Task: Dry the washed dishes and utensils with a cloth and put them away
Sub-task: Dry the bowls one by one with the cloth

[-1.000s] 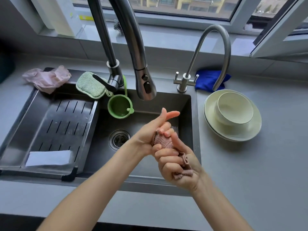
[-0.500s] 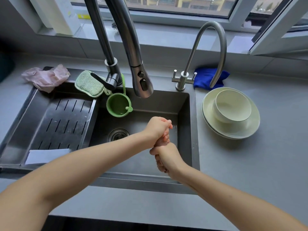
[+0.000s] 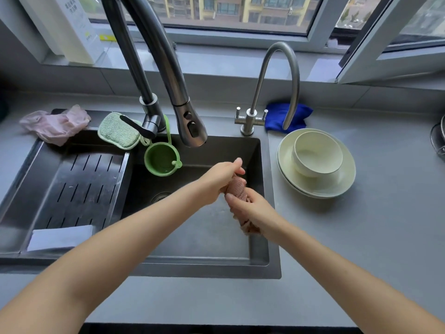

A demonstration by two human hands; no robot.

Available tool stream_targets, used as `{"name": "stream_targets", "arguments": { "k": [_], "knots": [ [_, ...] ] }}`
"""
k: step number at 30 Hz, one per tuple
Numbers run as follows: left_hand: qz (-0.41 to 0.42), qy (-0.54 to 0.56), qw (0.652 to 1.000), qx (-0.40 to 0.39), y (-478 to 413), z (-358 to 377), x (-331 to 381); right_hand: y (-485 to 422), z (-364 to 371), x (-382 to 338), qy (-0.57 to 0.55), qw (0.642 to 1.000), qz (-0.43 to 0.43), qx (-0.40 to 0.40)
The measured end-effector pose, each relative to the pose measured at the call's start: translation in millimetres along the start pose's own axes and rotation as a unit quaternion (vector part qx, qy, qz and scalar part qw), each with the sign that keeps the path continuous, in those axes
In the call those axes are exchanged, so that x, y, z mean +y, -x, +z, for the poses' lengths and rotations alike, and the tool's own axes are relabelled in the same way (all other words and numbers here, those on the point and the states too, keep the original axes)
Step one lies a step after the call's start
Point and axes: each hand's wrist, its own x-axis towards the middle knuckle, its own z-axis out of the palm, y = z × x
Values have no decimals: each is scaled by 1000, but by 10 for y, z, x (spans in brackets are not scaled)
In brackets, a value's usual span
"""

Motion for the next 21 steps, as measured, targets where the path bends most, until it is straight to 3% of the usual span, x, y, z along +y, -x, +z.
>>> {"name": "stream_targets", "arguments": {
  "k": [5, 7, 10, 14, 18, 21],
  "knots": [
    [-29, 28, 999, -15, 5, -99, 24, 183, -230, 55, 36, 996, -78, 8],
    [-34, 19, 999, -5, -29, -130, 50, 275, -268, 151, 88, 991, -89, 51],
    [-32, -18, 999, 5, -72, -20, 133, 383, -368, 270, 174, 965, -84, 178],
    [25, -46, 999, -3, -127, 416, 263, 639, -671, 274, 150, 941, -84, 291],
    [67, -88, 994, 22, -347, 935, 455, 930, -1065, 175, 109, 933, -110, 324],
    [49, -126, 990, 41, -536, 1269, 575, 1080, -1354, 145, 249, 867, -81, 425]
  ]
}}
